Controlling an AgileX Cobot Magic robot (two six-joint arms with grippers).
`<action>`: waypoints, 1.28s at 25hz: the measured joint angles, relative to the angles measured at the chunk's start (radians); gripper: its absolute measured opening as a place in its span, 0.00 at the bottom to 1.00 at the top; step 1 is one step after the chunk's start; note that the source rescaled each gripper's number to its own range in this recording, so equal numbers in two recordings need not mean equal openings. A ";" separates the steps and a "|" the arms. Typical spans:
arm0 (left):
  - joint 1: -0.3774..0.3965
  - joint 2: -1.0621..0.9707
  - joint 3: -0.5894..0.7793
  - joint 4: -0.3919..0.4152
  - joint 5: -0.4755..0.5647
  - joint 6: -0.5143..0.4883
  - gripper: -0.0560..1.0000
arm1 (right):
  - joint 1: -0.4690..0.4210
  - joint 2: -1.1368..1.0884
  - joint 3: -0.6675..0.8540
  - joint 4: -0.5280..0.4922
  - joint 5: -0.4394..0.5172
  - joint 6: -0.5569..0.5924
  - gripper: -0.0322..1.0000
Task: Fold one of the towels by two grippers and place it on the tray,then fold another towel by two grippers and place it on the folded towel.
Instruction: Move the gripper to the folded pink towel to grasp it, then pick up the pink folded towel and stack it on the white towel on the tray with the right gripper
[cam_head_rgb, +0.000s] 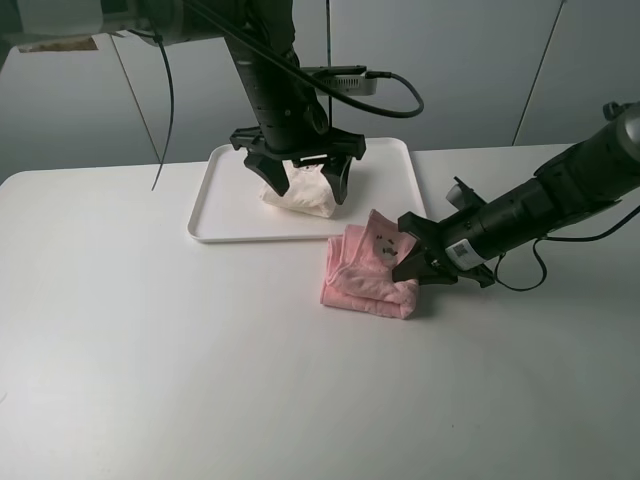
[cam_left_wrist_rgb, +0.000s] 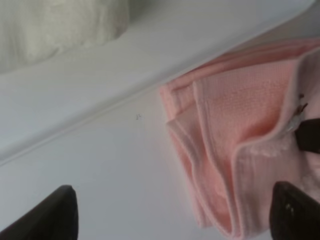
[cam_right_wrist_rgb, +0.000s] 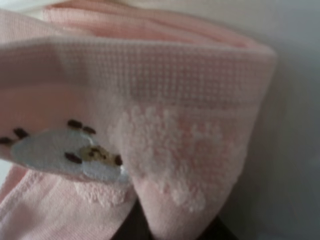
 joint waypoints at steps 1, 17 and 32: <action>0.002 0.000 0.000 0.000 0.002 0.007 0.99 | 0.000 0.000 0.000 0.000 0.000 -0.008 0.12; 0.172 -0.033 0.000 -0.393 0.024 0.353 0.99 | 0.002 0.012 -0.161 0.071 0.404 -0.071 0.12; 0.383 -0.188 -0.012 -0.518 0.026 0.480 0.99 | 0.068 0.089 -0.728 -0.029 0.447 0.259 0.12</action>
